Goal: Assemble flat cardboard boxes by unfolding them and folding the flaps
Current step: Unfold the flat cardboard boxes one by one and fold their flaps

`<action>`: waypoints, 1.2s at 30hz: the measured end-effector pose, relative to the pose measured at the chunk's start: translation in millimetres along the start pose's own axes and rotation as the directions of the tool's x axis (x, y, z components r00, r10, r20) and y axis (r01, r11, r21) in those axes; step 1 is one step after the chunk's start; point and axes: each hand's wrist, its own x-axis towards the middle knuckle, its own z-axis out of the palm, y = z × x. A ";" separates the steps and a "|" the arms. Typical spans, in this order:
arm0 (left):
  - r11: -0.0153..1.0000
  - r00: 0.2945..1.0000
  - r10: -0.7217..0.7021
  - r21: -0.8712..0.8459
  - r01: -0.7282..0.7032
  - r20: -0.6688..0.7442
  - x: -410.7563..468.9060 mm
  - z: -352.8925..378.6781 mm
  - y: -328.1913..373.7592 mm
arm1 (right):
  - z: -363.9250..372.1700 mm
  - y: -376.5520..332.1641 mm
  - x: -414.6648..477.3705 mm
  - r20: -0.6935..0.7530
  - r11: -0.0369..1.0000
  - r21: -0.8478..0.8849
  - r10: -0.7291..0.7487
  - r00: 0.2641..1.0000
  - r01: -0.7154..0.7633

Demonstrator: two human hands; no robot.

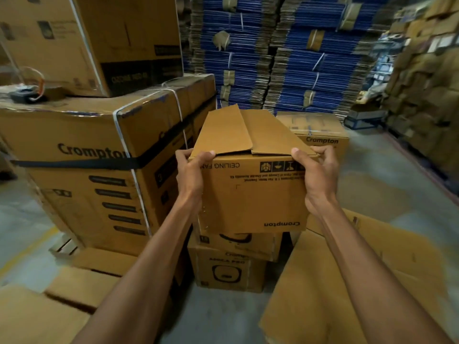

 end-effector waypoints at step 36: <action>0.529 0.650 0.381 0.422 -0.736 0.657 268.3 44.4 -40.9 | 177.9 197.8 69.5 -0.366 0.907 0.256 0.411 0.835 -0.334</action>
